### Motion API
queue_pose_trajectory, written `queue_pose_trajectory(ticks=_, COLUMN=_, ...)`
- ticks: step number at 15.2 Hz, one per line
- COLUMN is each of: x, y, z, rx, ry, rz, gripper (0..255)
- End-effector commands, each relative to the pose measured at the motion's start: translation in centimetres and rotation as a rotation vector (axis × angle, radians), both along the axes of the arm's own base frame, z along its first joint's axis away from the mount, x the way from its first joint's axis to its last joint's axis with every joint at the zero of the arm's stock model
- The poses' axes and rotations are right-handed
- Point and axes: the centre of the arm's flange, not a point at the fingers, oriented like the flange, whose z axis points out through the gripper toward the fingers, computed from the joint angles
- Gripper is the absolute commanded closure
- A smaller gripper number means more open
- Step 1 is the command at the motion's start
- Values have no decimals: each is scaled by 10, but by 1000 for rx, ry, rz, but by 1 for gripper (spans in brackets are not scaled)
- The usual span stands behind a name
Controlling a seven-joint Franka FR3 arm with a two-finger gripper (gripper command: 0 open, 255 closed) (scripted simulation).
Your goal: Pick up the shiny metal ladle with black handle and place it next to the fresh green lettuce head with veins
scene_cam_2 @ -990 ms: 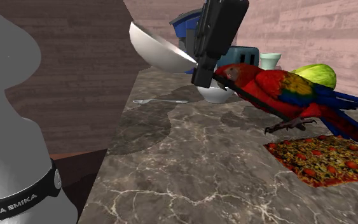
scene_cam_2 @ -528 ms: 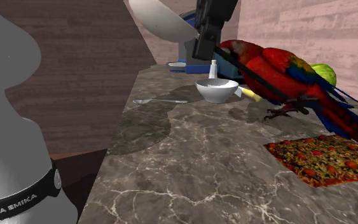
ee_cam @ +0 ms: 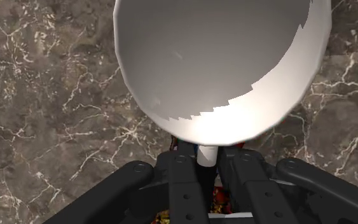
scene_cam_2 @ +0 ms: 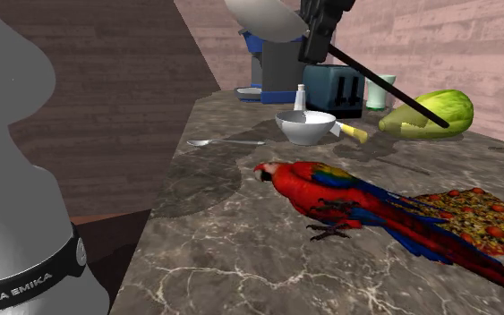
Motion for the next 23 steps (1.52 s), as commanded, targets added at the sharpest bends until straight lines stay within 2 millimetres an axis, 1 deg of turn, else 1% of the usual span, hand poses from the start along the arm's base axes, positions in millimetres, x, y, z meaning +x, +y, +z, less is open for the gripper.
queue_pose_trajectory(ticks=1, x=25, y=12, z=-1, rx=0, ry=0, rz=0, gripper=255)
queue_pose_trajectory(ticks=21, x=264, y=125, z=-1, rx=0, ry=0, rz=0, gripper=255)
queue_pose_trajectory(ticks=23, x=264, y=125, z=-11, rx=0, ry=0, rz=0, gripper=255)
